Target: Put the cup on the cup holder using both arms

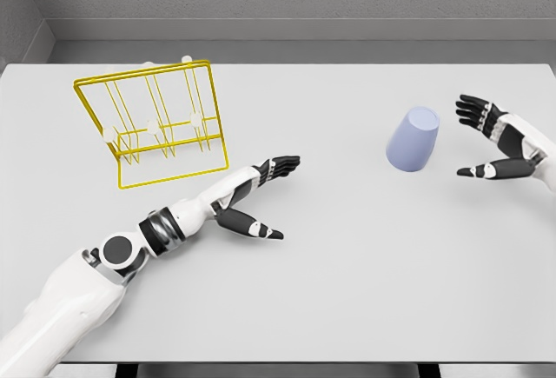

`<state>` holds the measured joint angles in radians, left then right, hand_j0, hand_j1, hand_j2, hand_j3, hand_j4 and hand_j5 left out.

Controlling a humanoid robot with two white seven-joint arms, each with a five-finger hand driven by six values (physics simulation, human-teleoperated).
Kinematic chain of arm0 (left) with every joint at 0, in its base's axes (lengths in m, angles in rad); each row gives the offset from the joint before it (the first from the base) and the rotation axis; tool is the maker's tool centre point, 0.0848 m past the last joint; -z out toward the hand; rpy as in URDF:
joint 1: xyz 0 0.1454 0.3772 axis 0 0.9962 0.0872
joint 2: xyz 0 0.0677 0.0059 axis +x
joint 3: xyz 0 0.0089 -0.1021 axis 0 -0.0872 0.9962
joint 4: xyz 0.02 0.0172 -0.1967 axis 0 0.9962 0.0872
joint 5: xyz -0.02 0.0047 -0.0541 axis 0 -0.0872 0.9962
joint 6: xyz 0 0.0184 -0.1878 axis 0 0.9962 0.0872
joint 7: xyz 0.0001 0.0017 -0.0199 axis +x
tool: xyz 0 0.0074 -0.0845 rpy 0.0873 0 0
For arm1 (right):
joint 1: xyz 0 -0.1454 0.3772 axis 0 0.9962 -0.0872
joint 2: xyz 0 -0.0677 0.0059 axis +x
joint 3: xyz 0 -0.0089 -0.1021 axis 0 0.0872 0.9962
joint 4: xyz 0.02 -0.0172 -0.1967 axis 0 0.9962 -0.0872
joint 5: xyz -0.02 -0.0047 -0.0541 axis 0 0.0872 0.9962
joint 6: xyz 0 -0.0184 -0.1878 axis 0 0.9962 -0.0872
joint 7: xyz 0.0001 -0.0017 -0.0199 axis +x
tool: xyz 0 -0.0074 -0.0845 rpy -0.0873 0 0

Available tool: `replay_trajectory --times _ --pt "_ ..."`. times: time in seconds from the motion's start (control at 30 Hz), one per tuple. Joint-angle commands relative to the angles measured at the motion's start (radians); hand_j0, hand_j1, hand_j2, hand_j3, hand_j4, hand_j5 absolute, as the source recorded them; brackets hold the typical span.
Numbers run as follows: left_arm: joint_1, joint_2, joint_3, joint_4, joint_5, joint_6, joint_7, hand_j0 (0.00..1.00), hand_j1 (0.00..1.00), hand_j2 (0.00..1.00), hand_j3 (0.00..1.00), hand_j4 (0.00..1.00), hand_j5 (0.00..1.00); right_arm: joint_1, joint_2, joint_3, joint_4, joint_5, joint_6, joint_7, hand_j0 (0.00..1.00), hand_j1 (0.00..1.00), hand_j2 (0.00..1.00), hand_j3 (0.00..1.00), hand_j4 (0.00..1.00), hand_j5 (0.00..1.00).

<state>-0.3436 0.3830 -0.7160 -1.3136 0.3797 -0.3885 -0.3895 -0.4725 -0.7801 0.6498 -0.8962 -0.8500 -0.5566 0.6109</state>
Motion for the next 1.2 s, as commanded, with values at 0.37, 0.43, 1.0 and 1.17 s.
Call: replay_trajectory --times 0.37,0.43,1.0,1.17 --pt "0.008 0.005 0.007 -0.029 0.022 -0.001 0.001 1.0 1.0 1.0 1.0 1.0 1.0 -0.049 0.096 -0.001 0.111 -0.006 0.086 0.0 1.0 1.0 1.0 1.0 1.0 1.0" --pt "0.011 0.008 0.004 -0.044 0.024 0.0 0.001 1.0 1.0 1.0 1.0 1.0 1.0 -0.049 0.101 -0.001 0.115 -0.004 0.09 0.0 1.0 1.0 1.0 1.0 1.0 1.0" --pt "0.014 0.083 -0.025 -0.127 0.062 0.016 0.001 1.0 1.0 1.0 1.0 1.0 1.0 -0.077 0.148 -0.001 0.111 0.026 0.107 0.0 1.0 1.0 1.0 1.0 1.0 1.0" --pt "0.015 0.083 -0.025 -0.127 0.064 0.013 0.004 1.0 1.0 1.0 1.0 1.0 1.0 -0.077 0.15 0.001 0.103 0.028 0.107 0.0 1.0 1.0 1.0 1.0 1.0 1.0"
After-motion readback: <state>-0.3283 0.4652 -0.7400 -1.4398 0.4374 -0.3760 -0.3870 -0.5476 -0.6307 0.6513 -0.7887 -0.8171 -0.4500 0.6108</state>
